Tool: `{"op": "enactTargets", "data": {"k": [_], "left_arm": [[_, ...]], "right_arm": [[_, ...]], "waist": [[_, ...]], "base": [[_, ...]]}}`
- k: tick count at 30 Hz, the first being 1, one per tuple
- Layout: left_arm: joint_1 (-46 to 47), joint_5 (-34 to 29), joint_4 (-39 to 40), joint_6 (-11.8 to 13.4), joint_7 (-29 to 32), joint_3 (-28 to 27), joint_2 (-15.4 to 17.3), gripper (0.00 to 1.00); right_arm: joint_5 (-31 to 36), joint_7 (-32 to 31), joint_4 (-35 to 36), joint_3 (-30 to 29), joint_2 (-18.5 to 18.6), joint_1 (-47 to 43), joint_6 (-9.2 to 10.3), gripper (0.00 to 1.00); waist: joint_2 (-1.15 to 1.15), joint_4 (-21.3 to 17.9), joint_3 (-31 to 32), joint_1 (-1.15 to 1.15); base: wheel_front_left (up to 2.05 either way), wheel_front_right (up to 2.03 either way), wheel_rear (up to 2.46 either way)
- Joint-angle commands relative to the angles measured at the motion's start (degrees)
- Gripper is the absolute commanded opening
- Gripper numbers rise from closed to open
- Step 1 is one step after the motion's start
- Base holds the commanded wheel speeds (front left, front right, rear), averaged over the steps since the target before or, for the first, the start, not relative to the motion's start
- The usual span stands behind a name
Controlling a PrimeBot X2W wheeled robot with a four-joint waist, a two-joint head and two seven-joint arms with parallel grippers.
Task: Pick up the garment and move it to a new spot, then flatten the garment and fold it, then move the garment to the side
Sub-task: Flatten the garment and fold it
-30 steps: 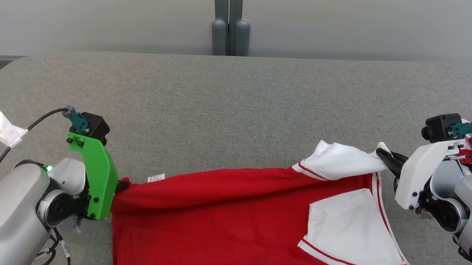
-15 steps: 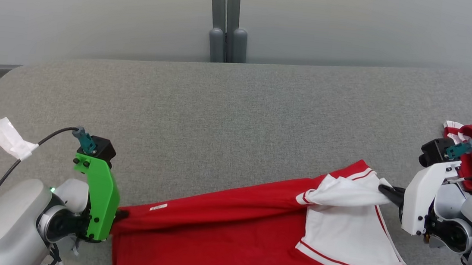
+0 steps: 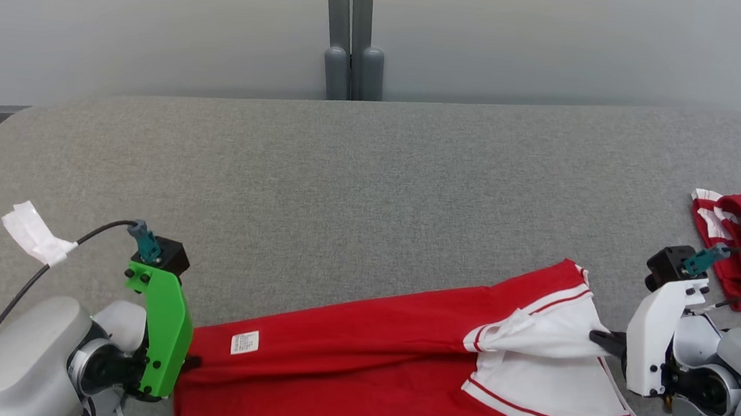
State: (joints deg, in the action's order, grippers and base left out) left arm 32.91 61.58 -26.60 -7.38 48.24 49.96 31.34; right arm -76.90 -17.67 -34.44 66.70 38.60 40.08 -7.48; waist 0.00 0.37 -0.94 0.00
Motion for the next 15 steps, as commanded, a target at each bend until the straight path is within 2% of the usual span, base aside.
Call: {"op": "enactTargets", "data": {"k": [1,2,3,4,5,6,7,15], "left_arm": [[-0.7,0.8,-0.5,-0.2,-0.3,0.3,-0.1,0.00],[-0.8,0.9,-0.6,-0.2,-0.2,0.5,-0.1,0.00],[-0.9,1.0,-0.8,-0.2,-0.2,0.8,-0.2,0.00],[-0.9,1.1,-0.9,-0.2,-0.3,1.0,-0.2,0.28],[-0.9,1.1,-1.0,-0.2,-0.4,1.1,-0.2,0.46],[-0.9,1.1,-1.1,-0.2,-0.5,1.3,-0.2,0.94],[-0.9,1.3,-1.2,-0.2,-0.6,1.4,-0.3,1.00],[-0.7,2.6,-1.1,-0.2,-1.7,2.2,0.6,1.00]], "right_arm": [[-0.2,-0.4,-0.2,0.4,-0.2,-1.1,-0.03,0.02],[-0.2,-0.4,-0.2,0.5,-0.3,-1.2,-0.03,0.13],[-0.2,-0.5,-0.2,0.6,-0.3,-1.3,-0.03,0.18],[-0.3,-0.5,-0.2,0.7,-0.4,-1.3,-0.03,0.41],[-0.3,-0.5,-0.3,0.8,-0.5,-1.3,-0.03,0.51],[-0.3,-0.7,-0.4,1.0,-0.6,-1.5,-0.03,1.00],[-0.4,-0.9,-0.4,1.2,-0.6,-1.7,-0.03,1.00],[-1.3,-2.4,-0.4,2.1,-0.3,-2.9,-0.03,1.00]], "waist": [[0.00,-0.1,0.0,0.00],[0.00,-0.1,0.0,0.00],[0.00,-0.1,0.0,0.00],[0.00,-0.1,0.1,0.00],[0.00,-0.1,0.1,0.00],[0.00,-0.1,0.2,0.00],[0.00,-0.1,0.3,0.00],[0.00,0.2,1.3,0.00]], "base": [[0.00,0.00,0.00],[0.00,0.00,0.00],[0.00,0.00,0.00],[0.00,0.00,0.00],[0.00,0.00,0.00],[0.00,0.00,0.00],[0.00,0.00,0.00],[0.00,0.00,0.00]]}}
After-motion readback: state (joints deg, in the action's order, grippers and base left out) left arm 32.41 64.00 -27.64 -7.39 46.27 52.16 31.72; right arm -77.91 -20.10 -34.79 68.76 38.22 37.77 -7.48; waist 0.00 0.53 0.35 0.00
